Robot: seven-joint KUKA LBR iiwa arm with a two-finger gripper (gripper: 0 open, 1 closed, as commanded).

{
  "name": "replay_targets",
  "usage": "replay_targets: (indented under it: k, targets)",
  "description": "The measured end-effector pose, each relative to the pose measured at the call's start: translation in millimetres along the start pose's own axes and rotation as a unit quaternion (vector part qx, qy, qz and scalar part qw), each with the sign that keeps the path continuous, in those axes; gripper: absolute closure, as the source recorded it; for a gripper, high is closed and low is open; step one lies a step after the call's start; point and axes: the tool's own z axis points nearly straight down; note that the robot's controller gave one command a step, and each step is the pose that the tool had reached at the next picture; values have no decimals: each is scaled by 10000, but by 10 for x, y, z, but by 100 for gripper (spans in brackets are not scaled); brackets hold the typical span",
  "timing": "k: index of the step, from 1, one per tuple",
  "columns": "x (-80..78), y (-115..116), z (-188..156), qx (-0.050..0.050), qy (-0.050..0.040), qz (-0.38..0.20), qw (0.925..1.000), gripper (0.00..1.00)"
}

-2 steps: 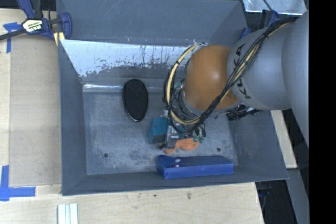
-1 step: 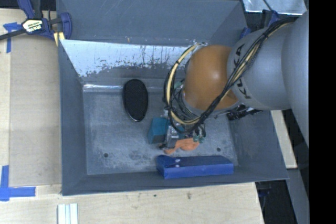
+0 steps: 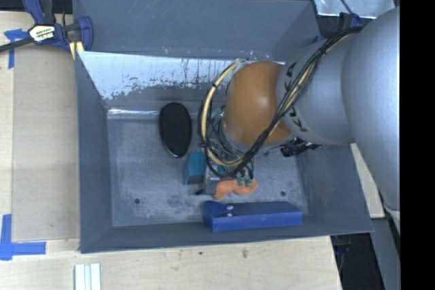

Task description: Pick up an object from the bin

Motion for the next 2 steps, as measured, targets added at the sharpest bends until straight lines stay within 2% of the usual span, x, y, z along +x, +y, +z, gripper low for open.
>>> replay_targets:
  k: [1, 2]
  targets:
    - [-1, 58, 20, 6, -5, -26, 10000, 100]
    - [100, 156, -3, -25, -37, -744, 9972, 100]
